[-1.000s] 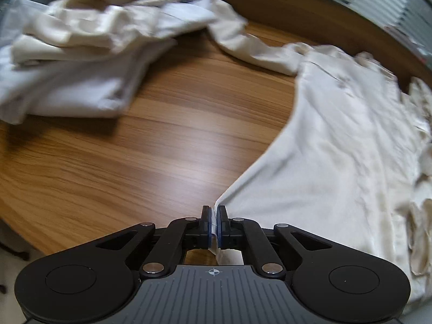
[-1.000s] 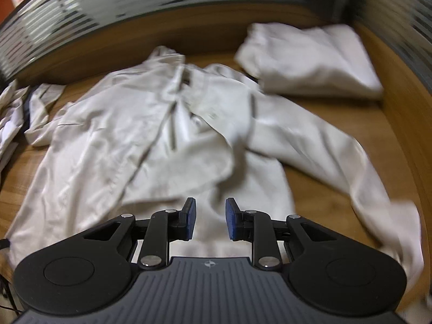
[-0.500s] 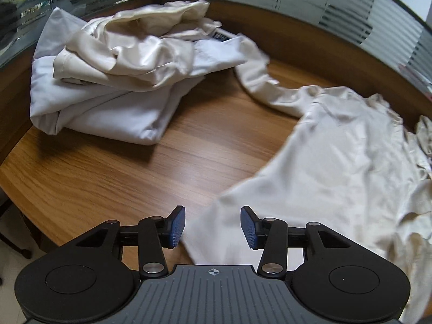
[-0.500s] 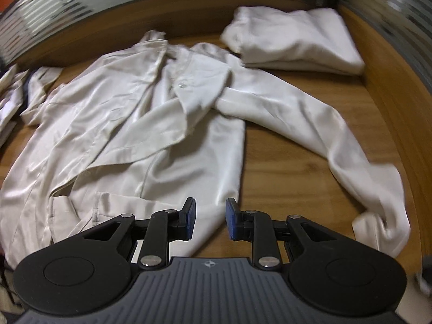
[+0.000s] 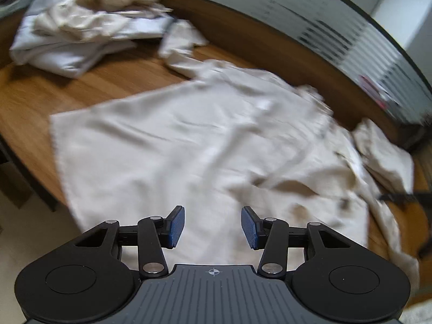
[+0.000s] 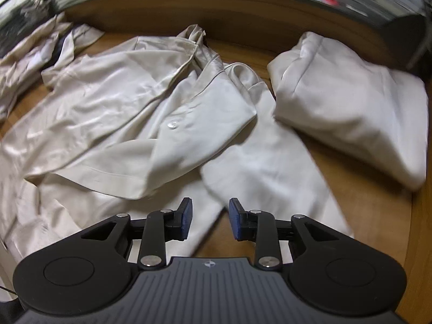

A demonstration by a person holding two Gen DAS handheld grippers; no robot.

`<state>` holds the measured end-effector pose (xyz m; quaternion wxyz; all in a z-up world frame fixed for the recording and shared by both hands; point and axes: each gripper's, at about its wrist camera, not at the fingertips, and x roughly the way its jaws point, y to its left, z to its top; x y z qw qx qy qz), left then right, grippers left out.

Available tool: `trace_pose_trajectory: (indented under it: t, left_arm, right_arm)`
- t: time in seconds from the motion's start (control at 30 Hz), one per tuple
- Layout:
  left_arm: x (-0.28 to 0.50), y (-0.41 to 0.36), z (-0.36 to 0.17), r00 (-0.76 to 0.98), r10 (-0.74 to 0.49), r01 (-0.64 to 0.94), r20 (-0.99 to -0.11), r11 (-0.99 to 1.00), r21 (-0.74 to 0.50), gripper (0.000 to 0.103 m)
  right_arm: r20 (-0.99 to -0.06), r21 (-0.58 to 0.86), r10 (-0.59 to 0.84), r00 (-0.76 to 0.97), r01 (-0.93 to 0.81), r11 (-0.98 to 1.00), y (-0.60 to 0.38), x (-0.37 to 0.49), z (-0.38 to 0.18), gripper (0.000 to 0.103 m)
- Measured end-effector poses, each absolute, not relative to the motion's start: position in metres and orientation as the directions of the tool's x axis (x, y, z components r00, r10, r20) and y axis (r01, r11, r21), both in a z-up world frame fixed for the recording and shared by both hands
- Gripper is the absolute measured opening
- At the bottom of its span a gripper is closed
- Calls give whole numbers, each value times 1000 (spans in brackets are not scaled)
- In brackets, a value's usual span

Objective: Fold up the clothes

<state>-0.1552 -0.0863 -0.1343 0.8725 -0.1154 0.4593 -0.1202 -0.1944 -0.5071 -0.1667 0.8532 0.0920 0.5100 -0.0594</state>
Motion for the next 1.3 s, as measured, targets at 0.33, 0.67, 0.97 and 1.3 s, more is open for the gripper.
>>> trace_pose_trajectory:
  t: [0.33, 0.67, 0.97, 1.3]
  left_arm:
    - [-164, -180, -158, 527, -278, 169, -803, 960, -222, 58]
    - [-120, -224, -171, 465, -319, 166, -826, 948, -272, 59]
    - [-121, -225, -181, 459, -374, 77, -806, 921, -383, 13]
    - [-243, -202, -153, 410, -476, 15, -778, 857, -516, 13]
  right_arm:
    - [-882, 122, 103, 461, 11, 992, -523, -170, -168, 42]
    - [-856, 198, 173, 487, -2, 980, -516, -172, -155, 44]
    - [-844, 199, 182, 505, -22, 980, -517, -189, -143, 47]
    - [-871, 187, 144, 470, 45, 981, -532, -178, -170, 47]
